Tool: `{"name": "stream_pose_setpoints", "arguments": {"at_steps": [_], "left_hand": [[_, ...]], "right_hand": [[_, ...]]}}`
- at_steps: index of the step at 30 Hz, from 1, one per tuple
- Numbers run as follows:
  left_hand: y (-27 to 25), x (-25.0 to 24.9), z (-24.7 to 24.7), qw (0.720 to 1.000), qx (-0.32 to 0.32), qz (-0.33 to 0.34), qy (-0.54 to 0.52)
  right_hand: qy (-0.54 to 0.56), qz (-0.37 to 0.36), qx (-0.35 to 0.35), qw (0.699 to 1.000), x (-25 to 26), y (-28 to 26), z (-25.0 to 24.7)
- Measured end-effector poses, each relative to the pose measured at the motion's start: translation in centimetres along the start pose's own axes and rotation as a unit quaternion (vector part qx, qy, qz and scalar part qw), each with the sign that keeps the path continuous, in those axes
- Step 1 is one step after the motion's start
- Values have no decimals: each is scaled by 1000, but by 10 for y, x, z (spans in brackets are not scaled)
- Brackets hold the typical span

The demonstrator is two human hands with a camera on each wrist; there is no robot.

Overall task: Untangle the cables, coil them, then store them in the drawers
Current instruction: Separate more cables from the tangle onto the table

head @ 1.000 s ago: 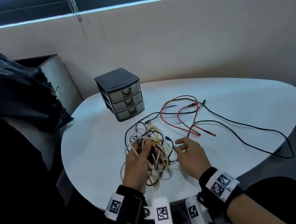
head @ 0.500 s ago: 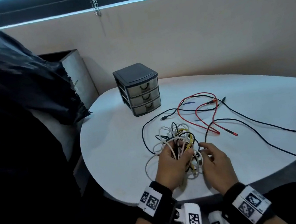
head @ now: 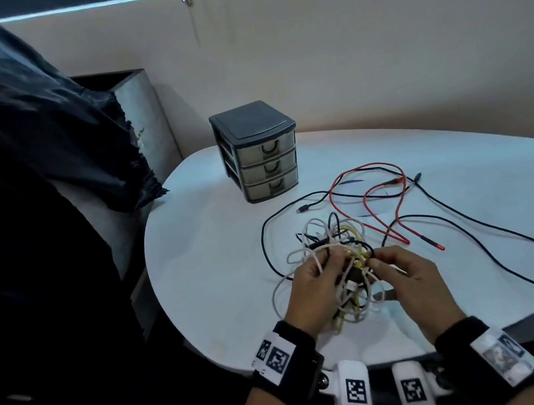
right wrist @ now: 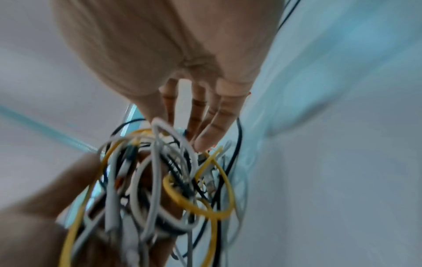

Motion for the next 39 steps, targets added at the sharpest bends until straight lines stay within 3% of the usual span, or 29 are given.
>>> {"name": "stream_pose_setpoints", "arguments": {"at_steps": [11,16,21,25,31,36,39], "left_hand": [[13,-9,-27,994,-39,-25,-94],[10,-13,-35,999,33,6,-42],[8,-10,-42,999,47,24,8],[9,-10,-42,999,22,47,-7],[9,-7,-39,998,13,63,-19],[7,-6,-40,997,35,66,4],[3,-9,-39,995,70,62,33]], "right_hand": [[-13,-53,-43,998,26,13,-3],[-34,-67,-31,997,31,13,-3],[-117,-130,-38,984,37,15,-4],[-230,-171,73,955,44,17,-7],[-272,-206,65,938,50,13,-8],[-230,-142,66,961,58,19,-6],[-286,-90,81,950,61,25,-4]]}}
Point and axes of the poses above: each hand's wrist, its own y-axis towards the middle knuckle, its own z-axis out of the palm, x = y × z, the point moved 1 cm from there along y, towards the middle knuckle, and after that the axes turned 11 degrees about -y, right-handed, at the moved point
